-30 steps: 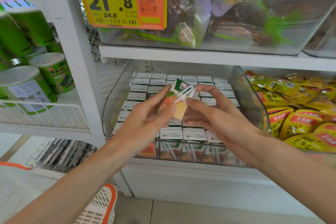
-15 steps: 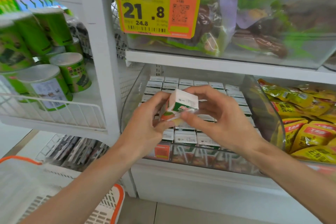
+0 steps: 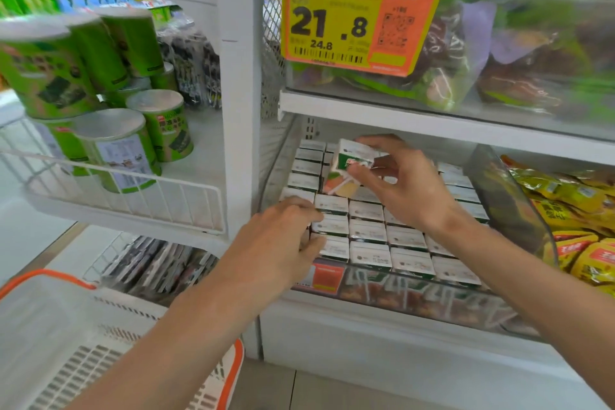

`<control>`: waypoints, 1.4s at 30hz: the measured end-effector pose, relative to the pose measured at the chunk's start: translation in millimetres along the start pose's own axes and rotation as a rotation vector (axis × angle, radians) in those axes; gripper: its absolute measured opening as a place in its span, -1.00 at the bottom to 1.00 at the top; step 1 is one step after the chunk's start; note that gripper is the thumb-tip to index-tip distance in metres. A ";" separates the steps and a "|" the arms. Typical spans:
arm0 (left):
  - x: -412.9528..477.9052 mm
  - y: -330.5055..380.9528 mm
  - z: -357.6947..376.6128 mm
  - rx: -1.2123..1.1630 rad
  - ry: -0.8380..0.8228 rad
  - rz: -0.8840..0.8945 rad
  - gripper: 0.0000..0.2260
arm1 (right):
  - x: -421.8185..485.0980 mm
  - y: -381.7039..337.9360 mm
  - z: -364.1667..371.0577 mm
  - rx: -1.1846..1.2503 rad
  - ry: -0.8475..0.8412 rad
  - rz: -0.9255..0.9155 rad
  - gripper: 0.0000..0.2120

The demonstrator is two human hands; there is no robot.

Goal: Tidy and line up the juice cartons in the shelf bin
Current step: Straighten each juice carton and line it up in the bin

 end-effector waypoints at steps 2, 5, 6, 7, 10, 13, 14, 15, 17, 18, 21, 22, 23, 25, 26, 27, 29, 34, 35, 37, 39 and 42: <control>0.8 0.7 0.0 0.004 -0.003 -0.003 -0.64 | 6.5 -1.4 6.8 -0.056 -0.020 -0.016 -0.60; 2.1 0.1 0.3 0.010 -0.003 -0.012 -0.65 | 16.2 -1.9 14.3 -0.085 -0.084 -0.024 -0.66; 1.8 -0.4 0.3 0.009 -0.002 -0.014 -0.65 | 19.3 -1.2 17.2 -0.106 -0.126 -0.017 -0.67; 1.5 -0.7 0.3 0.005 -0.003 -0.015 -0.65 | 21.6 0.1 19.7 -0.129 -0.168 -0.009 -0.67; 0.7 -1.8 1.4 -0.014 -0.003 -0.014 -0.65 | 25.4 9.8 24.2 -0.195 -0.228 0.002 -0.67; 0.6 -2.5 1.7 -0.018 -0.002 -0.011 -0.66 | 21.4 19.6 40.5 -0.295 -0.284 -0.027 -0.69; 0.8 -2.5 1.8 -0.020 0.000 -0.011 -0.67 | 19.6 22.0 45.2 -0.310 -0.298 -0.031 -0.73; 1.0 -2.7 2.0 -0.023 0.002 -0.013 -0.67 | 18.0 23.5 48.9 -0.325 -0.313 -0.030 -0.75; 0.8 -3.3 2.2 -0.033 0.001 -0.018 -0.68 | 18.2 22.6 52.3 -0.370 -0.335 -0.033 -0.74; 0.7 -3.2 2.1 -0.035 0.001 -0.018 -0.69 | 20.3 19.7 52.2 -0.389 -0.329 -0.041 -0.74; 1.4 -2.6 1.5 -0.025 0.011 -0.013 -0.69 | 30.1 3.5 53.0 -0.370 -0.263 -0.072 -0.77; 1.3 -2.4 1.3 -0.025 0.013 -0.012 -0.69 | 33.0 -2.3 57.3 -0.357 -0.260 -0.078 -0.75; 1.1 -2.5 1.2 -0.026 0.016 -0.010 -0.70 | 35.7 -7.0 63.4 -0.357 -0.270 -0.081 -0.75; 0.3 -3.2 1.1 -0.032 0.021 -0.008 -0.70 | 43.0 -12.8 73.7 -0.382 -0.303 -0.087 -0.78; -0.1 -3.7 1.1 -0.038 0.023 -0.008 -0.71 | 46.6 -14.1 76.8 -0.398 -0.328 -0.089 -0.78; -0.2 -4.2 1.1 -0.040 0.026 -0.007 -0.71 | 49.9 -14.4 78.9 -0.420 -0.359 -0.086 -0.77; 0.0 -4.7 0.4 -0.034 0.032 -0.007 -0.72 | 55.4 -13.4 81.1 -0.480 -0.412 -0.075 -0.71; 0.8 -4.3 -1.2 -0.021 0.038 -0.018 -0.74 | 58.8 -10.4 85.2 -0.484 -0.429 -0.075 -0.66; 0.7 -4.3 -1.2 -0.020 0.040 -0.017 -0.74 | 56.9 -9.2 84.2 -0.447 -0.420 -0.077 -0.67; 0.4 -4.9 -1.3 -0.019 0.046 -0.016 -0.74 | 51.7 -7.3 77.3 -0.337 -0.380 -0.081 -0.71; 0.4 -5.9 -0.6 -0.016 0.048 -0.020 -0.74 | 44.7 -6.8 65.2 -0.170 -0.326 -0.074 -0.76; 1.3 -8.1 -1.1 -0.021 0.065 -0.044 -0.72 | 25.4 -6.7 43.3 0.017 -0.225 -0.092 -0.76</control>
Point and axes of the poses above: each hand's wrist, its own x-axis towards the middle knuckle, its own z-axis out of the palm, y = z × x, the point moved 9 cm from there along x, towards the middle knuckle, and after that the axes turned 7 degrees about z, right-handed, at the moved point
